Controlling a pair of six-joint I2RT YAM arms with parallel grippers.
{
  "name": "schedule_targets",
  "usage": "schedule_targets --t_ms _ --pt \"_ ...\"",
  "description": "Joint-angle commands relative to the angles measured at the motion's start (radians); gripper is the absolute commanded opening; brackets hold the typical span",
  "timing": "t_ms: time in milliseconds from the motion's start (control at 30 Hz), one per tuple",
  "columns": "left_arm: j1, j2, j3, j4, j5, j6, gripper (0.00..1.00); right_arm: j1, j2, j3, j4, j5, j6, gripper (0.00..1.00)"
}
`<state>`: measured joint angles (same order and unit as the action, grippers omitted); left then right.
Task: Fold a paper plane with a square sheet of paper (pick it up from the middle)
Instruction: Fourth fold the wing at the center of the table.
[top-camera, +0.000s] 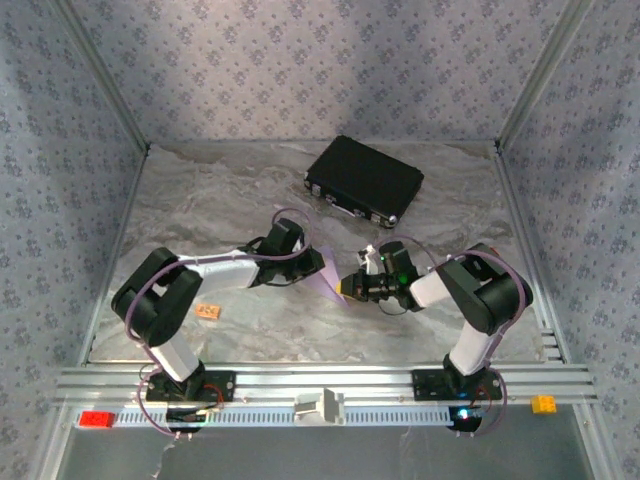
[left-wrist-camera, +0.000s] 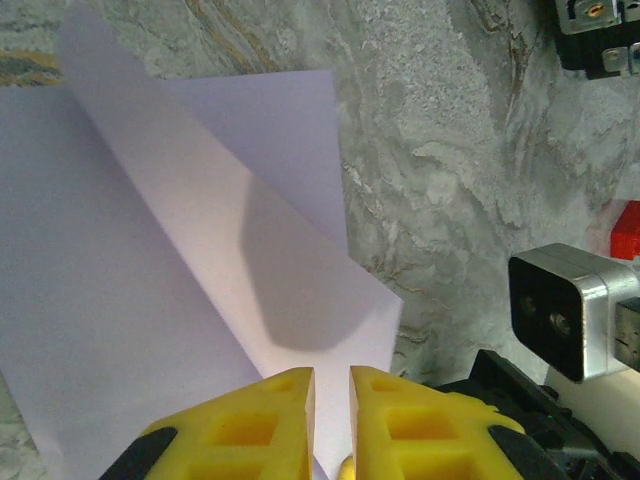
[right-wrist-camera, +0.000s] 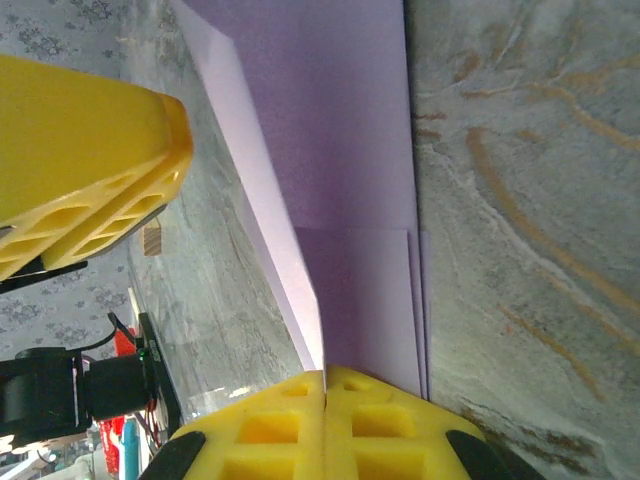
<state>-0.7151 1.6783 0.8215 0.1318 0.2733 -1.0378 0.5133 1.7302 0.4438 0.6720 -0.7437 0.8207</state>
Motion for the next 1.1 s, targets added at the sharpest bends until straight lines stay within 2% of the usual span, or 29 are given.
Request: schedule_targets --t_ms 0,267,600,1067 --pt "-0.009 0.019 0.013 0.035 0.004 0.004 0.16 -0.010 0.026 0.010 -0.014 -0.025 0.017 0.00" --pt "-0.012 0.060 0.019 0.056 -0.009 -0.006 0.15 -0.021 0.036 0.022 -0.038 -0.046 0.024 0.00" --pt "-0.020 0.064 0.020 0.059 -0.020 -0.010 0.15 -0.025 0.034 0.059 -0.160 -0.036 0.006 0.00" --pt "-0.025 0.115 0.051 0.054 -0.009 -0.004 0.14 -0.040 0.056 0.032 -0.098 -0.037 0.061 0.00"
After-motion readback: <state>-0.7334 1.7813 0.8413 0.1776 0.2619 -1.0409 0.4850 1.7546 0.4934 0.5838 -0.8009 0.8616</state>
